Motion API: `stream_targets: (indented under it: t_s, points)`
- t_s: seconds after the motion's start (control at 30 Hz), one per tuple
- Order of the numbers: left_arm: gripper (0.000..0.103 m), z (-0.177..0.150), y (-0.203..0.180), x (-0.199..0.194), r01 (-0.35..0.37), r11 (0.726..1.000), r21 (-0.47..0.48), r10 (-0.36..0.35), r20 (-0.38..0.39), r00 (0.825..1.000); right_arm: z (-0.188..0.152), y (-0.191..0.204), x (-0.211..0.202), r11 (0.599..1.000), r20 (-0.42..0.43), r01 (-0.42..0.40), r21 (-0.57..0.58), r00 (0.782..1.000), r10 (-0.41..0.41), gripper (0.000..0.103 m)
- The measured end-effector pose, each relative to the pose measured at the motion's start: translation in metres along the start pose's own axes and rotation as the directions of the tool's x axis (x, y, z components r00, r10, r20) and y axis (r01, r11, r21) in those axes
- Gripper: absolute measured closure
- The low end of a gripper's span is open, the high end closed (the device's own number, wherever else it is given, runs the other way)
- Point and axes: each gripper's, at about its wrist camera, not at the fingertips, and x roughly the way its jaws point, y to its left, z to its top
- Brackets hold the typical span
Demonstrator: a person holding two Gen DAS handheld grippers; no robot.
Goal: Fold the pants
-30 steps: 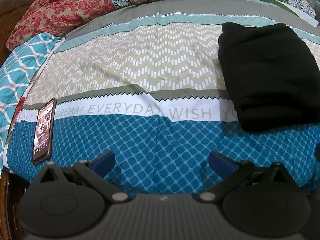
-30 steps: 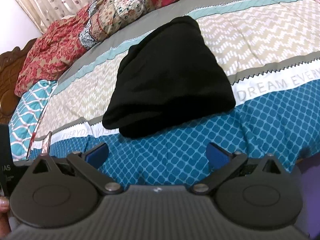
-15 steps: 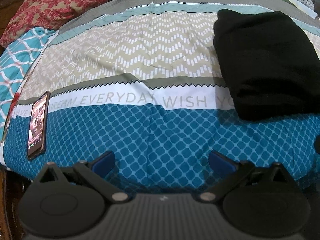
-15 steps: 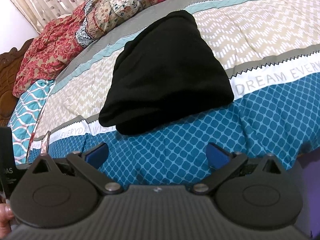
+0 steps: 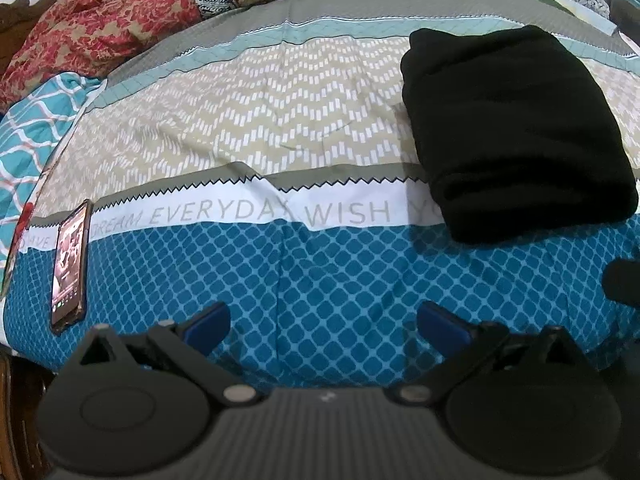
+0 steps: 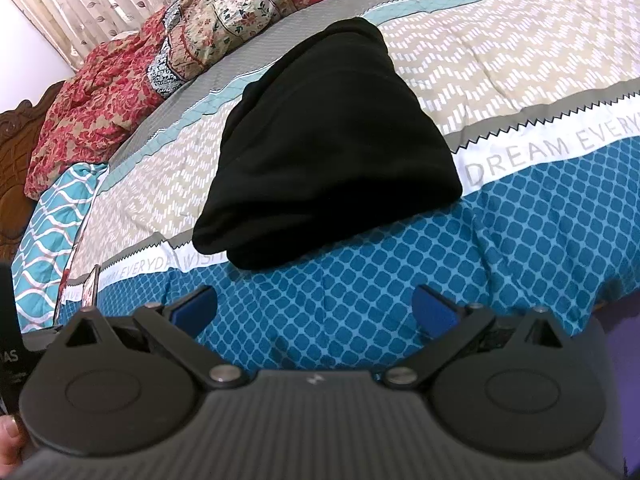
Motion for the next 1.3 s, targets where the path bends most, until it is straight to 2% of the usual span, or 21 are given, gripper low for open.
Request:
stream_targets:
  t_s: [0.37,0.53,0.6,0.73,0.83,0.97,1.03,1.13,1.3]
  points:
    - [0.0,0.001,0.002,-0.002,0.0,1.0,-0.021,0.0,0.014,1.0,-0.001,0.0,0.001,1.0,-0.001,0.0,0.003,1.0,0.0,0.0]
    - [0.0,0.003,0.007,-0.016,-0.007,0.998,-0.066,0.013,0.09,0.996,-0.001,0.0,0.001,1.0,0.0,0.0,0.003,1.0,0.0,0.0]
    - [0.0,0.005,0.01,-0.027,-0.024,0.996,-0.083,0.036,0.146,0.989,0.0,0.0,0.0,1.0,-0.001,0.001,0.004,1.0,-0.001,0.0]
    - [0.0,0.008,0.014,-0.051,-0.043,0.993,-0.11,0.071,0.265,0.962,0.001,-0.001,0.001,1.0,-0.004,0.0,0.004,1.0,0.0,0.0]
    - [0.0,0.014,0.015,-0.062,-0.043,0.993,-0.108,0.075,0.314,0.947,0.002,0.0,-0.001,1.0,-0.002,0.0,-0.004,1.0,0.0,0.0]
    - [0.0,0.019,0.007,-0.067,-0.046,0.996,-0.073,0.067,0.333,0.94,0.004,0.0,-0.004,1.0,0.016,-0.007,0.0,1.0,0.007,0.0]
    - [0.0,0.021,0.001,-0.066,-0.034,0.998,-0.053,0.049,0.321,0.946,0.005,0.0,-0.007,1.0,0.03,-0.009,0.004,1.0,0.009,0.0]
    - [0.0,0.022,-0.004,-0.06,0.001,0.999,-0.042,0.011,0.27,0.963,0.006,-0.001,-0.01,1.0,0.045,-0.005,0.007,0.999,0.005,0.0]
    - [0.0,0.017,-0.009,-0.048,-0.015,1.0,-0.021,0.019,0.204,0.979,0.005,-0.006,-0.008,1.0,0.039,-0.005,0.03,0.999,0.003,0.0]
